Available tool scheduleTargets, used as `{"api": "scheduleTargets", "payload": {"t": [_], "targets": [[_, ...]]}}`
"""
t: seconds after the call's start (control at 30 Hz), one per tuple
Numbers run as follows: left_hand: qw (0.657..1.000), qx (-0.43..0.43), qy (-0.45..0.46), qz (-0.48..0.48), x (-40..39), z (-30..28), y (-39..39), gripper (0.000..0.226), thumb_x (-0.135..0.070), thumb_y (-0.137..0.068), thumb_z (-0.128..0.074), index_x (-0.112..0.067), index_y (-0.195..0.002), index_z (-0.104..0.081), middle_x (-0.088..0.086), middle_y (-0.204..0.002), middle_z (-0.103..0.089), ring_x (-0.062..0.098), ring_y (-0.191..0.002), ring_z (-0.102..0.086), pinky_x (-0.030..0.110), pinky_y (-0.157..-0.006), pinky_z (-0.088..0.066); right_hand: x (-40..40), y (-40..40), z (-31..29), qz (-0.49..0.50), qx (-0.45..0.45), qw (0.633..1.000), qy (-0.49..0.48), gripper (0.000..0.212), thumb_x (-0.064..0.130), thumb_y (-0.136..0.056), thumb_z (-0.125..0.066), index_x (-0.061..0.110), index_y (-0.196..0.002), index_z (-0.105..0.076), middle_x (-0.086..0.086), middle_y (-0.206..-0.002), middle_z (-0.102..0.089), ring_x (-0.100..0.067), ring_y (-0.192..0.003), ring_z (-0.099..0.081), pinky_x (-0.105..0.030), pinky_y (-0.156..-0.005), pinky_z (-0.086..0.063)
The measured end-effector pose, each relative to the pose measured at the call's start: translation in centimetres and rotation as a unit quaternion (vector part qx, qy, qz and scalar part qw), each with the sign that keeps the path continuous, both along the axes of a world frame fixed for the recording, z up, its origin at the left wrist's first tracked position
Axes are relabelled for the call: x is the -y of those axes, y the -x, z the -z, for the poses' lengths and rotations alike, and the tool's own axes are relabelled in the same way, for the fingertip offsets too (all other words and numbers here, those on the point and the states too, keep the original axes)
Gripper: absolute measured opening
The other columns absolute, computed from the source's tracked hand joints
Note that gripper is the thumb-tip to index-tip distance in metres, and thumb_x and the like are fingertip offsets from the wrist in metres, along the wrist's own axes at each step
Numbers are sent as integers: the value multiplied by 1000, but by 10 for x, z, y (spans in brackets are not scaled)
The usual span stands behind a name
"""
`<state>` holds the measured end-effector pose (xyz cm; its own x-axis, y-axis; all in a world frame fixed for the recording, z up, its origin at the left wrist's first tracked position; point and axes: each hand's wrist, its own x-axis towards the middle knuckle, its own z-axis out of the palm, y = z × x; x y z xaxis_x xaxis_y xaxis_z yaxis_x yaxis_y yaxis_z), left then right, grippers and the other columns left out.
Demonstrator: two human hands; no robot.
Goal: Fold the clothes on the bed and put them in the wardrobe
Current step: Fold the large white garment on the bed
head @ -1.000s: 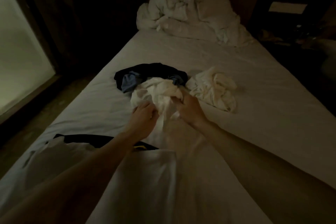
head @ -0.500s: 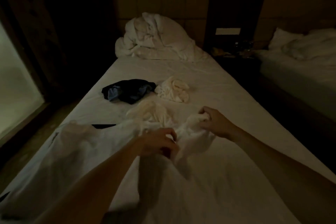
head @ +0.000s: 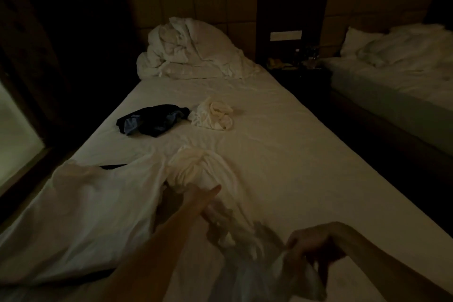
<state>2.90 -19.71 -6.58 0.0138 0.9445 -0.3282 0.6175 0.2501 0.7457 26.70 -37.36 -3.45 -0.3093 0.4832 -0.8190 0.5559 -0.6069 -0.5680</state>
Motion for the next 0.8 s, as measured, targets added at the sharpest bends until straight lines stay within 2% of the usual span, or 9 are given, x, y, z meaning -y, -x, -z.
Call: {"api": "scheduleTargets", "payload": {"t": [0.07,0.13,0.2,0.27,0.37,0.5,0.6,0.7,0.8], "targets": [[996,-68,-36,36,-8,7,-7,69,-41,-80,-75,0,-131,-54,18,-133,-57,31,-122,-54,29,-93,-46,-8,5,0,-8,10,1000,3,14,21,-87,-62,16,-97,-71,-1,-89,-69,-14,-79,-67,-36,-61,-60],[998,-29,-27,52,-15,11,-13,43,-21,-80,-76,-4,-118,-66,14,-123,-64,28,-113,-61,22,-79,-49,-20,4,-3,12,63,996,-67,14,27,-92,-62,15,-90,-70,3,-80,-69,-7,-66,-65,-31,-65,-57],[997,65,-39,30,-24,15,-16,52,-14,-68,-82,-1,-116,-65,16,-119,-65,30,-106,-63,27,-78,-50,-37,1,-6,88,58,983,-150,20,29,-94,-60,14,-87,-72,5,-75,-71,-3,-63,-63,-32,-73,-51],[985,165,-54,6,-27,13,-18,57,-6,-62,-85,0,-113,-60,18,-115,-64,29,-99,-63,34,-75,-52,-60,1,-5,191,15,954,-231,16,23,-92,-62,13,-92,-74,-2,-87,-72,-8,-83,-65,-34,-81,-50],[971,221,54,69,-18,1,-22,47,-5,-76,-76,-8,-120,-60,10,-111,-64,20,-94,-62,31,-72,-52,-101,11,3,285,34,899,-330,16,14,-91,-58,21,-101,-68,-8,-111,-67,-15,-99,-60,-39,-88,-51],[894,333,260,150,-6,-14,-9,41,-40,-97,-51,-8,-112,-71,7,-92,-70,19,-82,-66,30,-75,-54,-146,42,6,320,-18,894,-312,57,45,-90,-62,26,-141,-44,5,-142,-47,-17,-122,-52,-35,-93,-49],[878,409,217,117,-18,-3,3,32,-23,-98,-46,-4,-98,-73,15,-91,-70,26,-80,-69,38,-77,-56,-169,66,18,238,51,908,-341,86,52,-83,-68,20,-152,-27,-2,-149,-39,-23,-132,-45,-27,-102,-39],[949,304,29,-72,-40,27,16,8,1,-89,-59,0,-95,-64,17,-91,-65,23,-69,-65,26,-57,-54,-173,78,26,174,140,888,-403,46,22,-88,-65,16,-132,-55,-6,-130,-60,-16,-100,-60,-11,-75,-46],[991,84,-103,2,-46,36,30,57,5,-85,-61,-5,-138,-41,6,-115,-50,18,-98,-53,22,-77,-44,-169,82,23,223,30,905,-362,19,11,-93,-51,8,-98,-69,-7,-93,-68,-15,-76,-61,-21,-65,-48]]}}
